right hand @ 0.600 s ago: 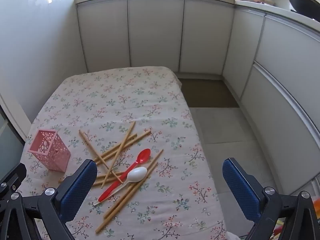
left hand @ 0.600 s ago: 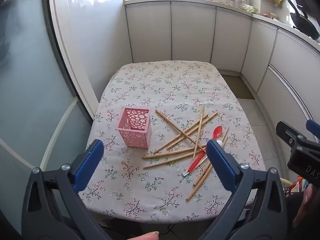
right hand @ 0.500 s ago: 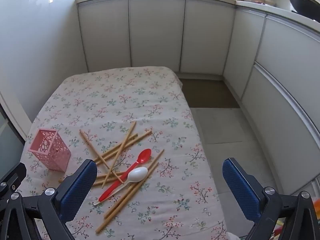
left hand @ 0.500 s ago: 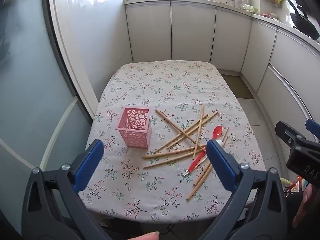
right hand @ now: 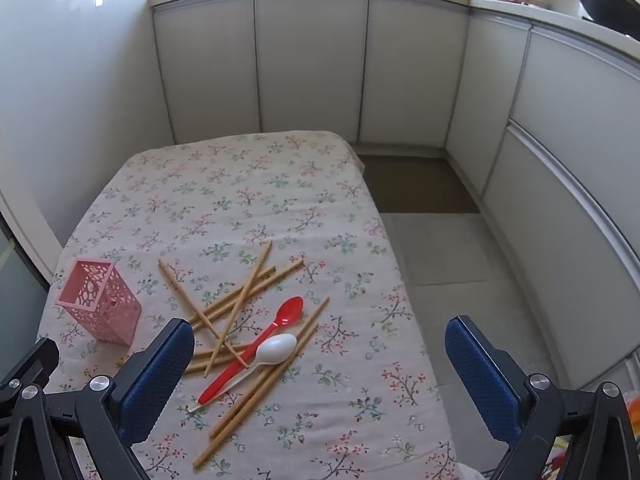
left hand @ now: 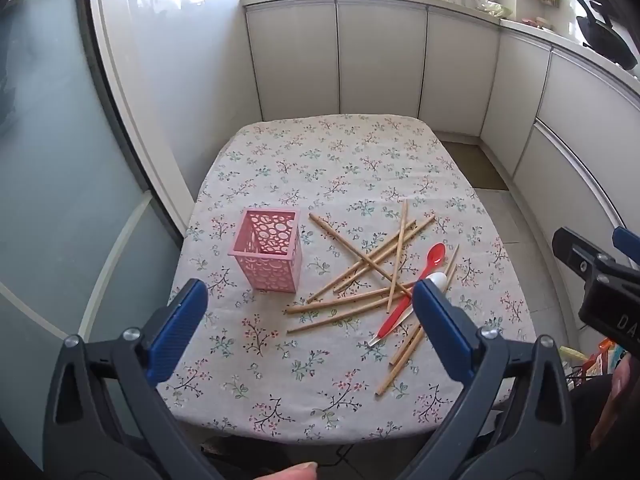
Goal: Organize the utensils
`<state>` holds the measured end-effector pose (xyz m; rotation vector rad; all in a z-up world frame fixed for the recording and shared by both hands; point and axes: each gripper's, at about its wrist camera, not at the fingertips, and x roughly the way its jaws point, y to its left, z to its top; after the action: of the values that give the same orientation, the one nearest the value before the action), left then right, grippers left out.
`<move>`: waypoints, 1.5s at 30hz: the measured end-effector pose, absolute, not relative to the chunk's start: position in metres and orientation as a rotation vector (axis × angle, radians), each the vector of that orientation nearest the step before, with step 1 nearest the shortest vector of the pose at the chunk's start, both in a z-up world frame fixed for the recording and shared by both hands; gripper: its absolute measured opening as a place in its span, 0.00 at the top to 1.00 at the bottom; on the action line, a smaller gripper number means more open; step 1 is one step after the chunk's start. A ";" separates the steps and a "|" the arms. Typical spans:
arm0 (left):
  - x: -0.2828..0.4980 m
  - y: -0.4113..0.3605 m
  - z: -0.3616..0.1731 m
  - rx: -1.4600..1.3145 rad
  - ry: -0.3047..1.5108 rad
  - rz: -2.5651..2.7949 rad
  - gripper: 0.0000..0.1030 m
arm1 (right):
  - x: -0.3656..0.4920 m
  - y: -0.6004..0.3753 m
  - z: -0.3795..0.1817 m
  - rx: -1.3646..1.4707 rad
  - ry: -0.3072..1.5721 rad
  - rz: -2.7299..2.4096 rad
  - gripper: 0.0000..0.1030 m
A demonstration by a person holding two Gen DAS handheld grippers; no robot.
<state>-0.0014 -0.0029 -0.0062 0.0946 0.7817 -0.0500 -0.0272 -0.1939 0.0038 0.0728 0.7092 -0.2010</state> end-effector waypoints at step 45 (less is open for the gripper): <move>-0.005 0.002 0.004 0.075 0.737 -0.036 0.01 | -0.035 -0.191 0.014 0.087 0.659 -0.203 0.00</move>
<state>-0.0049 0.0017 0.0041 0.0748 0.7368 -0.0355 -0.0345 -0.1906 0.0139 0.0870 0.6587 -0.2033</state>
